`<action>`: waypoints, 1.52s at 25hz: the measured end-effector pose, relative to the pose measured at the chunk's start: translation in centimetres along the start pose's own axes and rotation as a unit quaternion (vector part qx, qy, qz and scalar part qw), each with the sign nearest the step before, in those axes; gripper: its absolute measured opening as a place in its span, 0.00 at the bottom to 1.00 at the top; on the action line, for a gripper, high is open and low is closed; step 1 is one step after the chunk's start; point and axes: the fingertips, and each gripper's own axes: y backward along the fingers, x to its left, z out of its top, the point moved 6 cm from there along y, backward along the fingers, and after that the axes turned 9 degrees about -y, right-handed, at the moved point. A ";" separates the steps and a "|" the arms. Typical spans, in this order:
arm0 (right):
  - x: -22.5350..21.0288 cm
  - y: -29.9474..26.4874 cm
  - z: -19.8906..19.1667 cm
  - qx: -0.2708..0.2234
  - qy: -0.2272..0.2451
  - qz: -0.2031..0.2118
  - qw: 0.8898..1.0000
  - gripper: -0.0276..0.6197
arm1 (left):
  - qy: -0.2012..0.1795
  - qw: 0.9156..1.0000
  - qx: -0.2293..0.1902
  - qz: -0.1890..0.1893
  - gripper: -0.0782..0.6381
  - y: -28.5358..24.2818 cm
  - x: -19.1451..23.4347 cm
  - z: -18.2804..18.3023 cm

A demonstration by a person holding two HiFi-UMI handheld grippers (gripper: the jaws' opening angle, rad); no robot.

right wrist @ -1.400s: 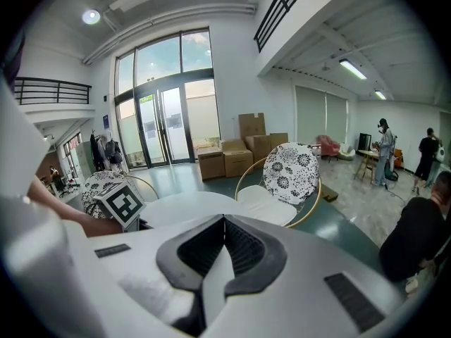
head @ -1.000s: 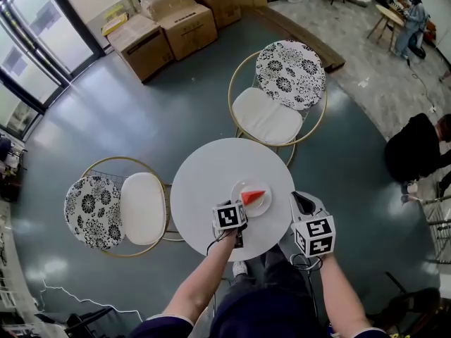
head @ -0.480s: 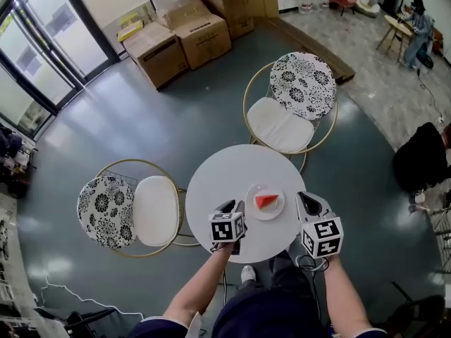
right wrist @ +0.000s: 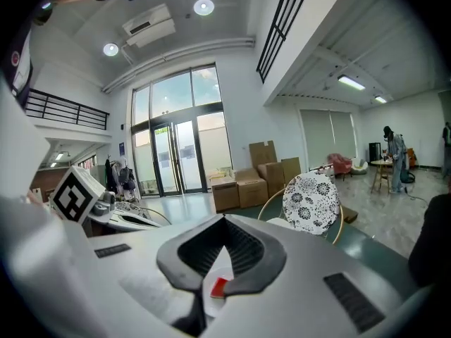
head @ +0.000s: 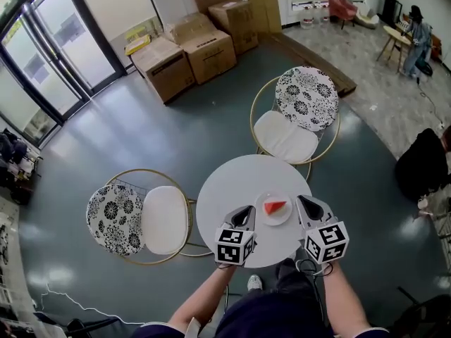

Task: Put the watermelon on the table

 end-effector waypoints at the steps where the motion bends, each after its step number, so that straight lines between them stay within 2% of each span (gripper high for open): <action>1: 0.2 0.2 0.2 -0.007 0.001 -0.002 1.000 0.05 | -0.003 1.000 -0.010 -0.010 0.12 0.4 -0.4 0.5; 6: 1.2 1.0 1.4 -0.028 0.004 -0.002 1.000 0.05 | -0.009 0.998 -0.050 -0.048 0.12 2.4 -2.2 3.0; 14: 3.4 1.9 3.2 -0.062 0.005 0.027 0.998 0.05 | -0.013 0.991 -0.098 -0.087 0.12 5.1 -4.1 5.0; 22: 4.8 2.1 4.3 -0.075 0.005 0.041 0.996 0.05 | -0.032 0.987 -0.115 -0.103 0.12 5.8 -4.6 5.7; 38: 4.9 2.7 4.6 -0.081 0.008 0.042 0.996 0.05 | -0.034 0.986 -0.118 -0.111 0.12 6.1 -5.2 5.7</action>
